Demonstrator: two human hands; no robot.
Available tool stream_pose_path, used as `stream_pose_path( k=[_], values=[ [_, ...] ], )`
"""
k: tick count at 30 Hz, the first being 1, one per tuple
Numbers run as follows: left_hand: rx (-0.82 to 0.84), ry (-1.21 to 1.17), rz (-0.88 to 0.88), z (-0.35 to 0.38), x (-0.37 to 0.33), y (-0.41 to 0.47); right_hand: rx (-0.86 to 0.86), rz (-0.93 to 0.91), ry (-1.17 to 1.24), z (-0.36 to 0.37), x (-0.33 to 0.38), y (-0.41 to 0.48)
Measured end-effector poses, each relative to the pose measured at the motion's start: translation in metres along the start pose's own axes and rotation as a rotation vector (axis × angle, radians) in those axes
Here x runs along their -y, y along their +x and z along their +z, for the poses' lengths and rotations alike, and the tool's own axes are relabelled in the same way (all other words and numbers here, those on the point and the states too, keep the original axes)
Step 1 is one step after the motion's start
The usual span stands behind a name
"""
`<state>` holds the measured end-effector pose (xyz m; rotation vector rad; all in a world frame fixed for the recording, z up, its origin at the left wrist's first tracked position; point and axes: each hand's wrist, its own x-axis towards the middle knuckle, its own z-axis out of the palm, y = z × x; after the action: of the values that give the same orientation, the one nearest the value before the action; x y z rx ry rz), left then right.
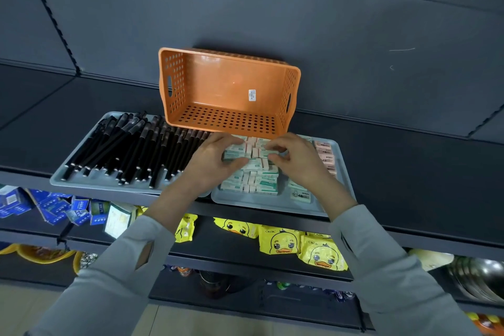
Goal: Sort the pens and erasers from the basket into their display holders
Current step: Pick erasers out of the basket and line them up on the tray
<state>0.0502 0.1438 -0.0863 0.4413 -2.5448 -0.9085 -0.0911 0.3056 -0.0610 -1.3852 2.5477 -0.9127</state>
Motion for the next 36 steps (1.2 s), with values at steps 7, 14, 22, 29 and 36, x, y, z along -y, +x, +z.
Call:
stream_pose_path(
  k=[7,14,22,29,36],
  values=[
    [-0.093,0.074,0.063,0.006,0.004,-0.005,-0.292,0.113,-0.012,-0.017,-0.015,-0.007],
    [-0.132,0.103,0.097,0.019,0.003,-0.014,-0.190,0.700,-0.293,-0.048,-0.075,-0.058],
    [-0.136,0.096,0.052,0.028,0.000,-0.020,-0.081,0.691,-0.334,-0.042,-0.073,-0.062],
    [-0.095,0.100,-0.042,0.042,-0.024,-0.027,-0.054,0.664,-0.325,-0.057,-0.083,-0.074],
    [-0.073,0.067,-0.118,0.061,-0.043,-0.033,-0.023,0.624,-0.291,-0.074,-0.103,-0.083]
  ],
)
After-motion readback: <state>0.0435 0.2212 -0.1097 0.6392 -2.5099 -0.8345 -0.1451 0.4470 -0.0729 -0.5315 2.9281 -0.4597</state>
